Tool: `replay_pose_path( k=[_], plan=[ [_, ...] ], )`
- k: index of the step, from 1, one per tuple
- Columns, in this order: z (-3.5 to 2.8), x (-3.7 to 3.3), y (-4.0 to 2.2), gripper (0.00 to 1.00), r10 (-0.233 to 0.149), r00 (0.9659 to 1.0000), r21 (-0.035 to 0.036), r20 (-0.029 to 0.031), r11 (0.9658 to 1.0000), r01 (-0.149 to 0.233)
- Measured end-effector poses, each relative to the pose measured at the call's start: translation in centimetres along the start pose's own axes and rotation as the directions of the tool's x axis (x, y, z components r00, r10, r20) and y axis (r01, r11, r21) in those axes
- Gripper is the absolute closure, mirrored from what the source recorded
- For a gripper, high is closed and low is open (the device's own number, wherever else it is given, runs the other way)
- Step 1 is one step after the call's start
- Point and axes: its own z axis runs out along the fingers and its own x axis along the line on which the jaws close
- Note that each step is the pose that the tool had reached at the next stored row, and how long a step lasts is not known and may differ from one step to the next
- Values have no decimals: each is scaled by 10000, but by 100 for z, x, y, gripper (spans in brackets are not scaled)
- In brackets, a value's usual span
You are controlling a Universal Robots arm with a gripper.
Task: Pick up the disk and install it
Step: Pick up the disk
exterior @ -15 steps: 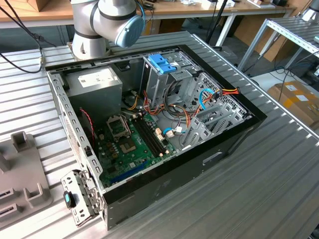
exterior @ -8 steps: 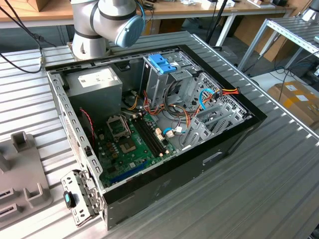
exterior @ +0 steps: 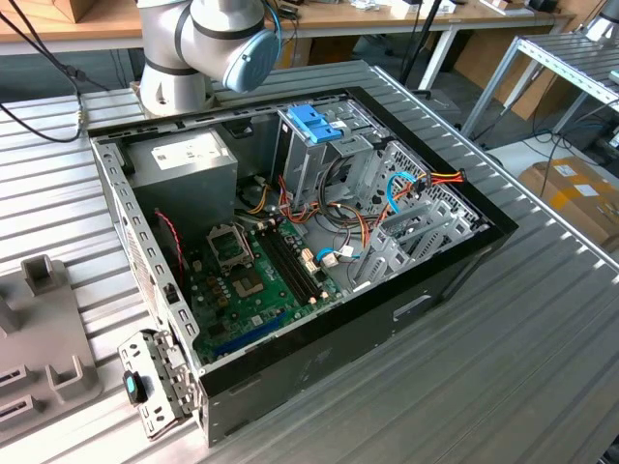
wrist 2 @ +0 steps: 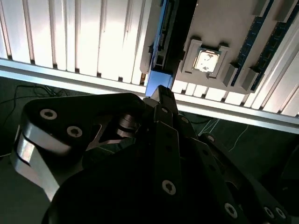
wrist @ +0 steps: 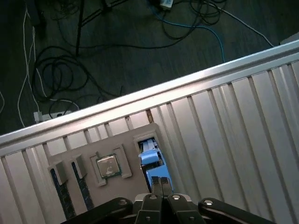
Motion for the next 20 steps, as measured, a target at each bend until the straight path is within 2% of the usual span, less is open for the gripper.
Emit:
replay_pose_path(
  k=[2, 4, 5, 7, 8, 14, 18, 20],
  plan=[
    [2, 0, 0, 89, -370, 9993, -2, -1, 9993, 370],
    [5, 0, 0, 89, -767, 9971, -4, -2, 9971, 767],
    [6, 0, 0, 89, -974, 9952, -5, -2, 9952, 974],
    [9, 0, 0, 89, -1563, 9877, -8, -4, 9877, 1563],
    [10, 0, 0, 89, -1686, 9857, -7, -8, 9857, 1686],
    [10, -1, -2, 89, -1693, 9856, -6, -12, 9856, 1693],
    [10, -15, -48, 89, -1693, 9856, -7, -13, 9856, 1693],
    [10, -29, -96, 89, -1694, 9856, -6, -12, 9856, 1694]
  ],
)
